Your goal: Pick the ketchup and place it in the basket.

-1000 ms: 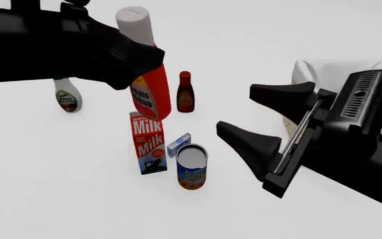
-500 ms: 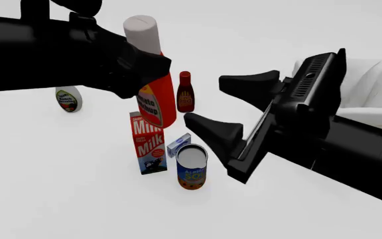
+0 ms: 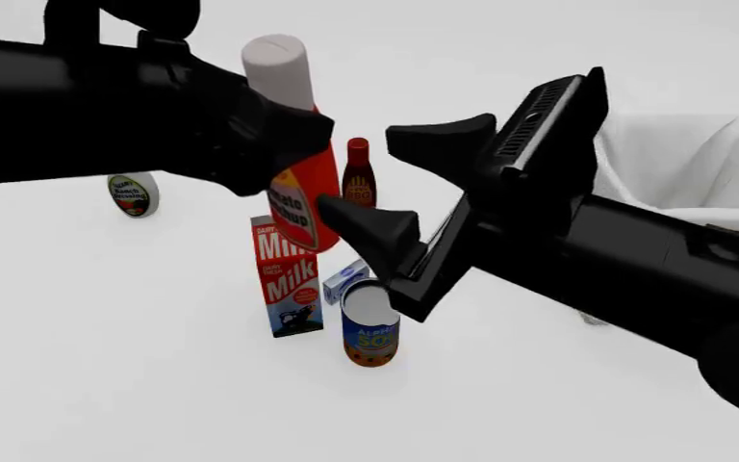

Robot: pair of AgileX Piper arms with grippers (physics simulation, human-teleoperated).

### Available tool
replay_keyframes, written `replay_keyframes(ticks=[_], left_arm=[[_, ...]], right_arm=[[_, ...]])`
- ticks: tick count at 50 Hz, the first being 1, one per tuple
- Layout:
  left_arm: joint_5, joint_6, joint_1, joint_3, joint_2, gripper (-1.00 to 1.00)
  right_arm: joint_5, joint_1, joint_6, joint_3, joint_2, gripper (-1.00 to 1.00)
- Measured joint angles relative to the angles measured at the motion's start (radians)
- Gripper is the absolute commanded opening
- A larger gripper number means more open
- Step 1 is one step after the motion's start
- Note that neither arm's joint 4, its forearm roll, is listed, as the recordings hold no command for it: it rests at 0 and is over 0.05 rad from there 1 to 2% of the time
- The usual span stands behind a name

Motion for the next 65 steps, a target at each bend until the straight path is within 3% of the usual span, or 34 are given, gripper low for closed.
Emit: replay_keyframes(ticks=[56,57,65], left_arm=[[0.034,-0.008,-0.028,-0.041,0.001,-1.0],[0.035,-0.008,-0.028,-0.042,0.001,-1.0],[0.046,-0.007,-0.021,-0.044,0.003,-1.0]], right_arm=[[-0.143,-0.013,0.065,-0.081,0.257,1.0],[-0.146,-0.014,0.066,-0.081,0.262,-1.0],[-0.171,-0.007,0.078,-0.077,0.278,-1.0]])
